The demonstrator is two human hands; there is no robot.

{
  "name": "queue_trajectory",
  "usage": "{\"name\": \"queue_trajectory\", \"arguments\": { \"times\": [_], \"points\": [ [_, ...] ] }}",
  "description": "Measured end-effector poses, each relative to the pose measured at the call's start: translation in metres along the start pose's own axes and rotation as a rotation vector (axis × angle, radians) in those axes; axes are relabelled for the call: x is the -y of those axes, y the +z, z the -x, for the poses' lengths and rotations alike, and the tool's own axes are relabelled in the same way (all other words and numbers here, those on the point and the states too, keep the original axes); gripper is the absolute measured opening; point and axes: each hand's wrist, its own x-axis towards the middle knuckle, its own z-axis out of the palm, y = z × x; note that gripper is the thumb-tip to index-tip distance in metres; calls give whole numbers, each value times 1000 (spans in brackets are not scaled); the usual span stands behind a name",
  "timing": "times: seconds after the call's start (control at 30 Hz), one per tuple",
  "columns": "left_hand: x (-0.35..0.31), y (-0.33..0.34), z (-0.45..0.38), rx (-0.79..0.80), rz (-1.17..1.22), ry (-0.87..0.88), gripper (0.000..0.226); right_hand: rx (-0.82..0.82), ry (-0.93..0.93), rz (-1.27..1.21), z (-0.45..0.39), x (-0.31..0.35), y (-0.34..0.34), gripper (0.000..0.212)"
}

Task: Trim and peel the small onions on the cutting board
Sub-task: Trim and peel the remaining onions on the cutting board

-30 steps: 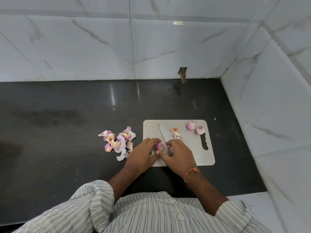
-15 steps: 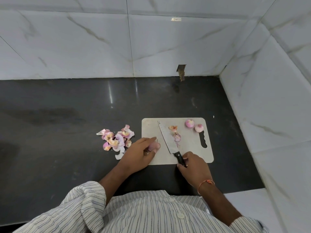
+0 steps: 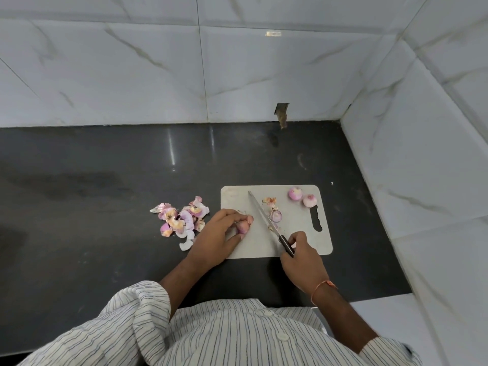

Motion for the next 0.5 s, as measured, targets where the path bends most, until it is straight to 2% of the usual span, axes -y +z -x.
{"name": "queue_trajectory", "arguments": {
  "times": [0.3,0.5],
  "points": [
    [1,9,6,-144,65,-93,38,-20,-41,-160,15,2,14,20],
    [3,9,6,-161,144,-196,38,2,-138,-208,34,13,24,24]
  ]
}}
